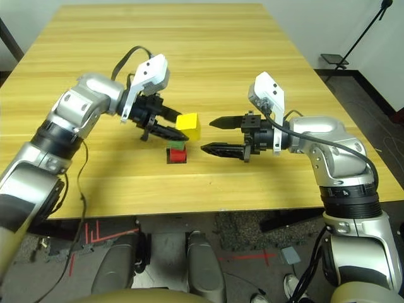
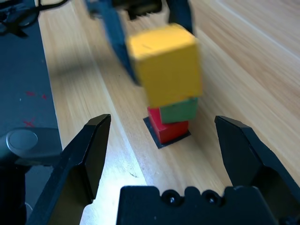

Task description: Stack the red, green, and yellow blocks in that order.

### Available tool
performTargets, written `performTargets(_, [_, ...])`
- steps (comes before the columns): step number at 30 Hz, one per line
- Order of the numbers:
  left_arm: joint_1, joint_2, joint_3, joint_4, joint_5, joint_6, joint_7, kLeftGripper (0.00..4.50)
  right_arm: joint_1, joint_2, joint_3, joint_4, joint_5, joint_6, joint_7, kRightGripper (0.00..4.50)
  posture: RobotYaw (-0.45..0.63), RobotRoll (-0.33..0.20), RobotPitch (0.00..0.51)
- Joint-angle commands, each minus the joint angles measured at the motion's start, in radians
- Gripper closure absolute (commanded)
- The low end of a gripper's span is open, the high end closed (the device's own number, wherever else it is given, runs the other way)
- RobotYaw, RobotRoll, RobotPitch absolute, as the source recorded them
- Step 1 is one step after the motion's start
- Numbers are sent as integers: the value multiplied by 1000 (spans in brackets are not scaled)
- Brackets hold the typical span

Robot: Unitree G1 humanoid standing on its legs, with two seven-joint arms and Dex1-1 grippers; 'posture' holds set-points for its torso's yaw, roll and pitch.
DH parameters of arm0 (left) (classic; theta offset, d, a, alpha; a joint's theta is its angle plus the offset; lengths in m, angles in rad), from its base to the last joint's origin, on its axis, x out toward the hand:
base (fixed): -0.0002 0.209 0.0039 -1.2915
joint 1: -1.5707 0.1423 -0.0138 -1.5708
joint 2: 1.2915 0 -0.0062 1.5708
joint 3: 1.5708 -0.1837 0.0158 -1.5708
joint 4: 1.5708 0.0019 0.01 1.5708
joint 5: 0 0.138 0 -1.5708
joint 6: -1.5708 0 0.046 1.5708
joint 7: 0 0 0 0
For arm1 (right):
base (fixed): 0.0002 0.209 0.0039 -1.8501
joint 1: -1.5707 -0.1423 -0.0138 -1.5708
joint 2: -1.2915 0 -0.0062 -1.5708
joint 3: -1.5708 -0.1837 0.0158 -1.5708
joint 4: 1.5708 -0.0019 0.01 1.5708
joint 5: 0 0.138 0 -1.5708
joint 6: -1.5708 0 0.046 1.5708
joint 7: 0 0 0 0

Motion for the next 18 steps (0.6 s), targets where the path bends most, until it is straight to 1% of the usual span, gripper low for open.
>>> performTargets(1, [-34, -23, 4, 133, 58, -102, -26, 2587, 22, -10, -17, -36, 20, 19, -18, 0, 120, -85, 93])
performTargets(3, [-47, -28, 12, 178, 82, -137, -32, 2587, 29, -13, -20, -45, 27, 25, -25, 0, 116, -84, 95])
performTargets(7, [-52, -30, 25, 220, 111, -159, -45, 2587, 36, -17, -25, -55, 33, 32, -33, 0, 115, -85, 99])
performTargets(18, [-58, -39, 57, 262, 164, -170, -33, 2587, 23, -20, -19, -49, 32, 41, -30, 0, 121, -95, 107])
